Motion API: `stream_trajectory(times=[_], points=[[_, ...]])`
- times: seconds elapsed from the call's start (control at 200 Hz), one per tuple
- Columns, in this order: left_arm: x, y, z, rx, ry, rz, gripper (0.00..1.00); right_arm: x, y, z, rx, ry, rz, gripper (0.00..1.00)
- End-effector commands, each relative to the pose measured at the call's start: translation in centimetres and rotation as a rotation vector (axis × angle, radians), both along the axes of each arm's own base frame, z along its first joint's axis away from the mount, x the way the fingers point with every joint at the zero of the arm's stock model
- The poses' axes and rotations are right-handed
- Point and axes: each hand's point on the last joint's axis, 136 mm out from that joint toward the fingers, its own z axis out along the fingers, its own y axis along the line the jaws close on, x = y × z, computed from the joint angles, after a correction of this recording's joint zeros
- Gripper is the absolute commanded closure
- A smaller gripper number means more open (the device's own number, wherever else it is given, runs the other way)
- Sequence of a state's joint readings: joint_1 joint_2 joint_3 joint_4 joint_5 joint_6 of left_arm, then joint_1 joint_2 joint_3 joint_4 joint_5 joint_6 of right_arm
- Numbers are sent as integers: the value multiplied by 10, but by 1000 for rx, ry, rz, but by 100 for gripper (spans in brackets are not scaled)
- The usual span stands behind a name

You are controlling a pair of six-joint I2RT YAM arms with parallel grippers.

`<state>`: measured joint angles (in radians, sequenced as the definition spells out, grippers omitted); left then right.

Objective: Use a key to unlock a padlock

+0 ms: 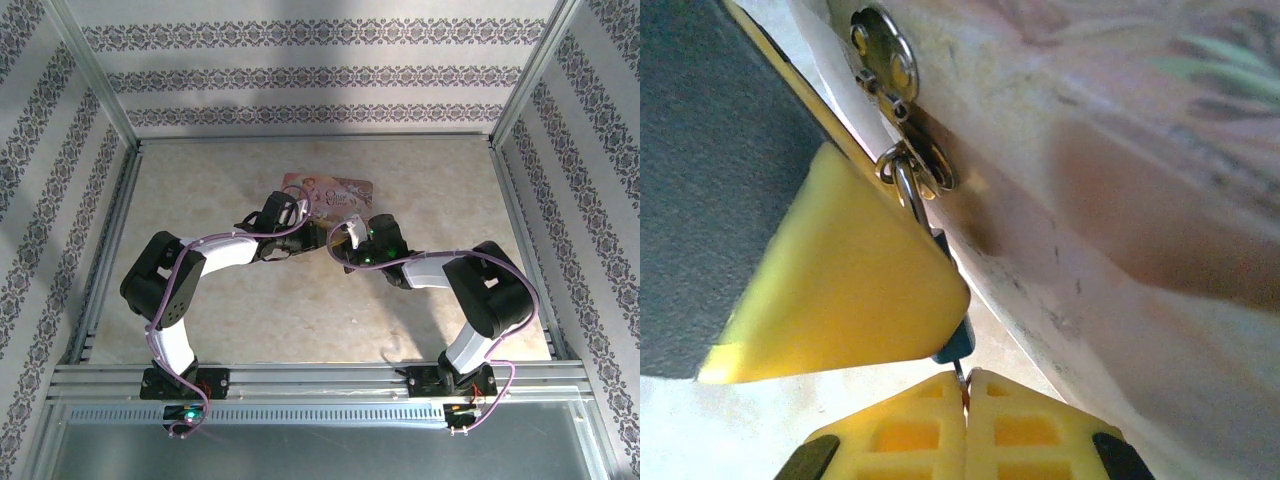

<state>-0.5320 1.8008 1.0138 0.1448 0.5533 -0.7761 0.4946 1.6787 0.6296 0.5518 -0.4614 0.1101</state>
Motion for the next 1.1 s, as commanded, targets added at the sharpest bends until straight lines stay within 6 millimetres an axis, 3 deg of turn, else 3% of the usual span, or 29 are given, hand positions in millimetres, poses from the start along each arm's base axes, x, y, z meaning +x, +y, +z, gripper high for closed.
stream_trajectory(times=[0.0,0.465,0.75,1.094], points=[[-12,-13,-5,-60,40,-57,79,11,14,29,92,-109,13,100],[-7,-13,-43,-37,90,-38,79,3,11,-16,54,4,-19,100],[-4,-5,-37,-40,58,-14,65,0,9,-26,46,37,-30,100],[-13,27,-13,-38,18,32,47,-2,9,-30,55,70,-33,100]])
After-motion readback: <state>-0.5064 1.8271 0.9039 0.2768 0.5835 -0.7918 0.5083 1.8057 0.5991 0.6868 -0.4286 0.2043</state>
